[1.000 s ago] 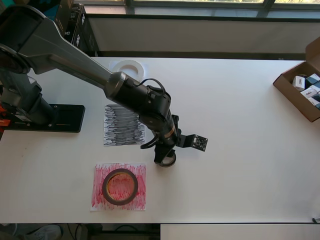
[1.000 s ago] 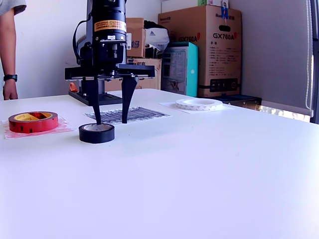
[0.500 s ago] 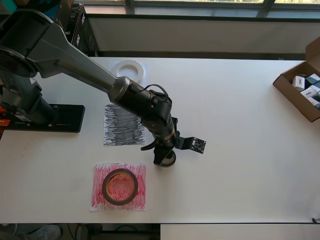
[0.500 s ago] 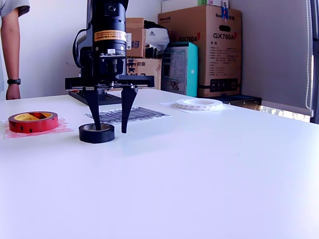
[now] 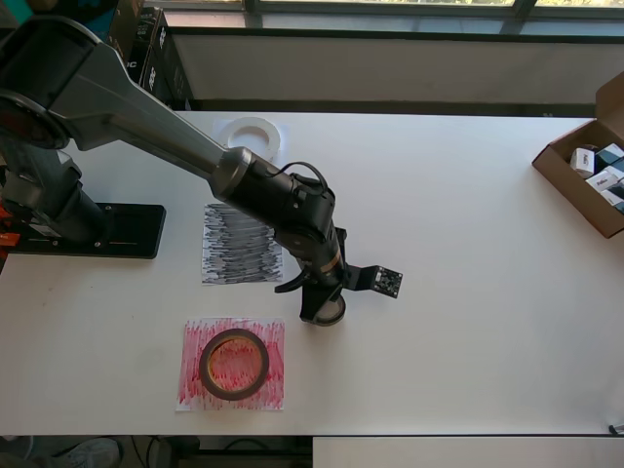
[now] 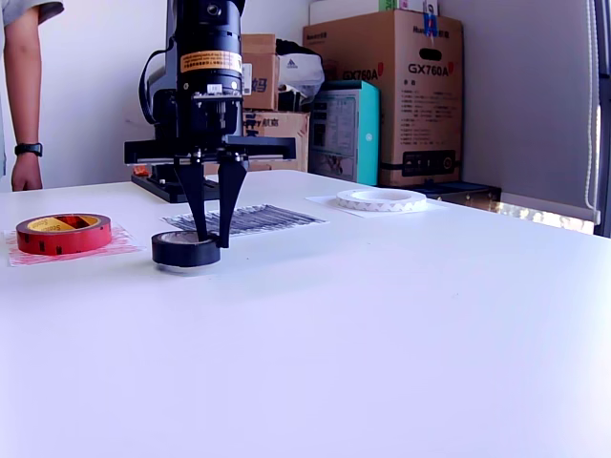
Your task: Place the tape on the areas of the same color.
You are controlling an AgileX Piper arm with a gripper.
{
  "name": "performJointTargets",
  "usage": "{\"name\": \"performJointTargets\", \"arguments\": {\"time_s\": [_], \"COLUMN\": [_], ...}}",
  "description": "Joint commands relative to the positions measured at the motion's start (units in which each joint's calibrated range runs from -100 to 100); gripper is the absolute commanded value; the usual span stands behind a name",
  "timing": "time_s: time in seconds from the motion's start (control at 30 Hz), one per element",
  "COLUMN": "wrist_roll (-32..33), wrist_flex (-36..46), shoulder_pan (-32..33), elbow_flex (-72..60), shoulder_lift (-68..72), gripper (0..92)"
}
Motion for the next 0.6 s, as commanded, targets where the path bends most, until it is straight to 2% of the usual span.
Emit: {"name": "performJointTargets", "arguments": {"time_s": [0.0, 0.13, 0.33, 0.47, 0.57], "wrist_roll": [-0.5, -2.1, -4.3, -4.8, -8.0], "wrist_flex": [-0.4, 1.3, 0.3, -5.7, -9.3], "shoulder_pan": [1.3, 3.9, 9.5, 12.9, 14.4], "elbow_flex": [1.9, 7.0, 21.6, 31.5, 37.5], "shoulder_lift": [-0.9, -5.2, -17.9, -25.7, -30.1], "gripper": [0.0, 0.0, 0.0, 0.0, 0.0]}}
